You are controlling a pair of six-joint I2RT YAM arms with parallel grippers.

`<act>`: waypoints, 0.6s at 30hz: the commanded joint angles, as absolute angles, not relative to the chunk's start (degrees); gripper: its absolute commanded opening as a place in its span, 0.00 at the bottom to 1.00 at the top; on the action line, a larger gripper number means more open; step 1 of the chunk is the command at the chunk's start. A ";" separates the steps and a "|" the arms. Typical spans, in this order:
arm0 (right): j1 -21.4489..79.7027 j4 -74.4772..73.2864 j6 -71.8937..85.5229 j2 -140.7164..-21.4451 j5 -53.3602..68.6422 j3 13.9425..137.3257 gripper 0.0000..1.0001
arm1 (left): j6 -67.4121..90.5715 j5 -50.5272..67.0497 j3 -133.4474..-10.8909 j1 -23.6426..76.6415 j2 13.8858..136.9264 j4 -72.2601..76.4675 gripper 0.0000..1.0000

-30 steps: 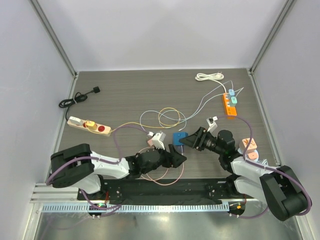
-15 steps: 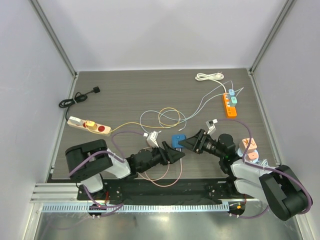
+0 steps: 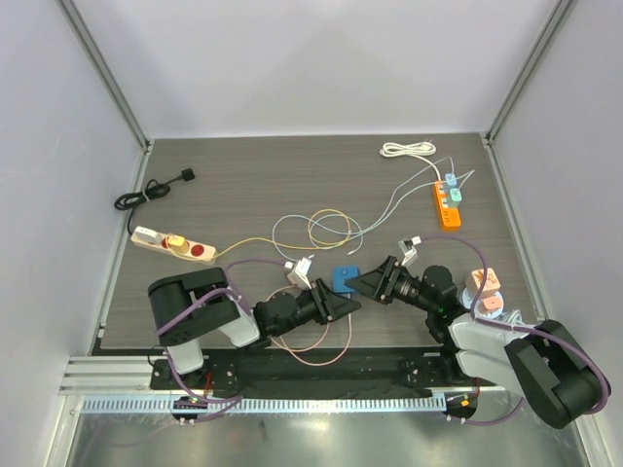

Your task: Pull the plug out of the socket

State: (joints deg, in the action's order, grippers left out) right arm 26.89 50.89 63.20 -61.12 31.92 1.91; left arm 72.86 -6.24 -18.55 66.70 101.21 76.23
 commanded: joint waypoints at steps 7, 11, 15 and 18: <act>27.25 57.74 66.09 -63.27 24.37 3.86 0.01 | 71.28 -4.14 -17.84 66.53 101.95 88.59 0.00; 27.33 60.89 66.71 -66.96 21.19 6.23 0.01 | 71.46 -3.16 -18.46 67.32 103.18 88.68 0.00; 27.33 67.31 68.37 -73.29 19.16 8.26 0.01 | 71.19 -2.37 -18.11 67.85 103.80 88.59 0.00; 27.33 72.41 70.04 -80.03 18.55 10.10 0.01 | 70.84 -2.81 -16.97 67.85 103.36 88.68 0.00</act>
State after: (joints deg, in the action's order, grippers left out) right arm 28.01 58.85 66.72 -75.53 27.68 4.62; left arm 73.54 -8.29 -18.02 65.63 103.35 76.36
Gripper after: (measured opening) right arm 0.653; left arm 0.401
